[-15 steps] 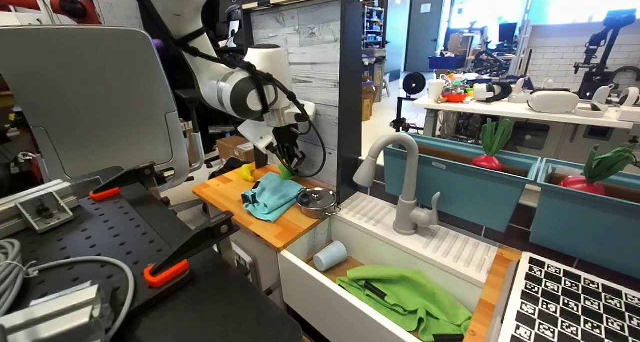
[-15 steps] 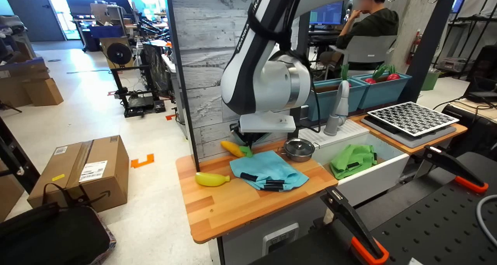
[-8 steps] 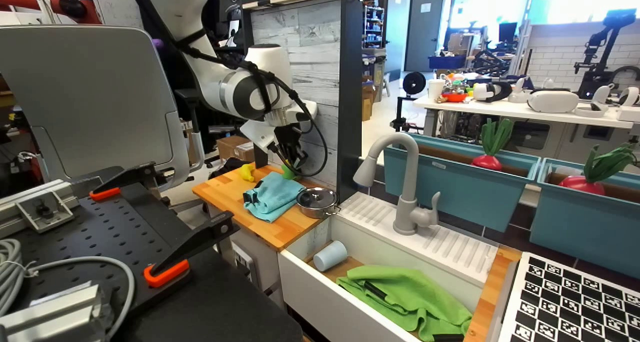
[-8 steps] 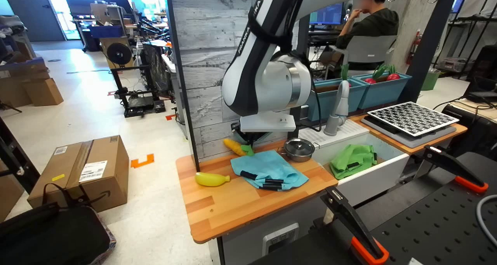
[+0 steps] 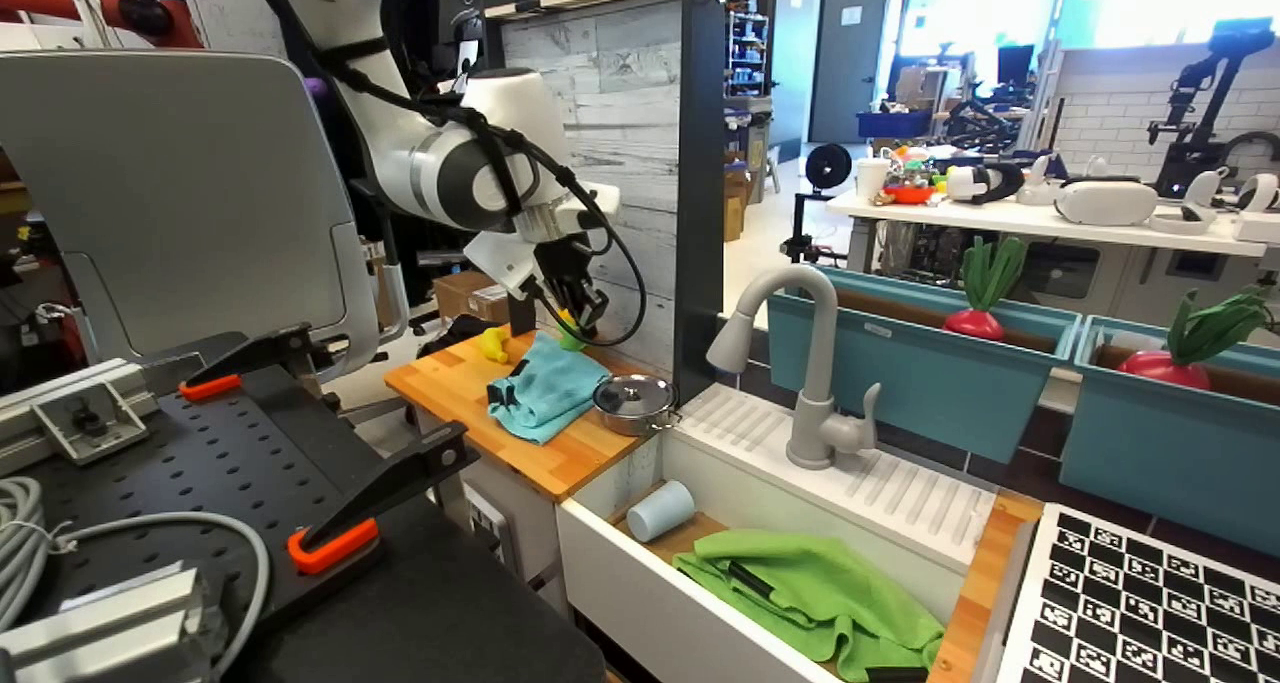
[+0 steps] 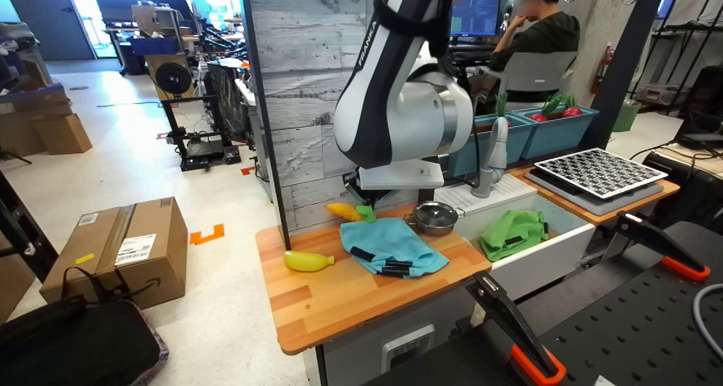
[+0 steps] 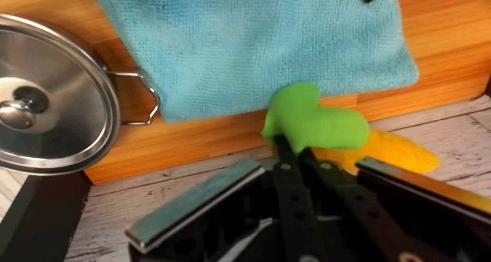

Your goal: Move the carrot plush toy

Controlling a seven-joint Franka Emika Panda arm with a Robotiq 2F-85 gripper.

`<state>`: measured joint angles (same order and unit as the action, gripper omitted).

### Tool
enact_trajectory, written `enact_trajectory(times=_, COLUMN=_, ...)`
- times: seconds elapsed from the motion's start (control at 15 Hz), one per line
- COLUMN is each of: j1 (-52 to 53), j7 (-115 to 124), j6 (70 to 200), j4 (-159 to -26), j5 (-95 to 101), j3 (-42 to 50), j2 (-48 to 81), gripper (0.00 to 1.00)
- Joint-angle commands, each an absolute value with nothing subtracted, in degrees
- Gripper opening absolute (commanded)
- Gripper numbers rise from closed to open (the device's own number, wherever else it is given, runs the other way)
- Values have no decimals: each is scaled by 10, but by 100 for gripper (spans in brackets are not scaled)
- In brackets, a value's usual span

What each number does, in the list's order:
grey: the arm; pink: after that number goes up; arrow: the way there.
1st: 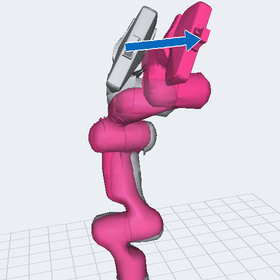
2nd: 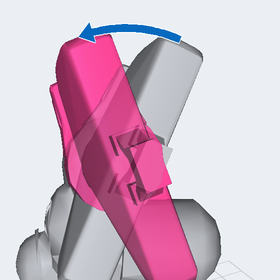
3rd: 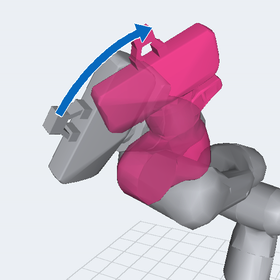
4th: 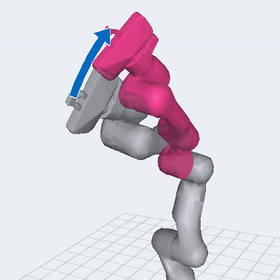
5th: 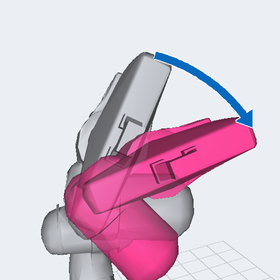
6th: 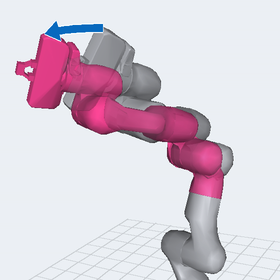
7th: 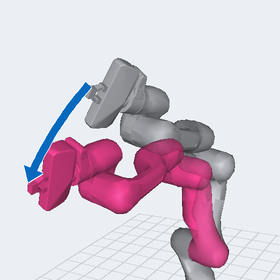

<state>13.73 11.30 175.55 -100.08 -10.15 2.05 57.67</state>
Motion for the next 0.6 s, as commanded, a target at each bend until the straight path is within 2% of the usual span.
enact_trajectory(times=0.0, j1=139, j7=94, j6=1805, j4=-1125, j5=-82, j3=15, j2=496, gripper=1)
enact_trajectory(times=0.53, j1=159, j7=59, j6=1916, j4=-1314, j5=-54, j3=12, j2=388, gripper=1)
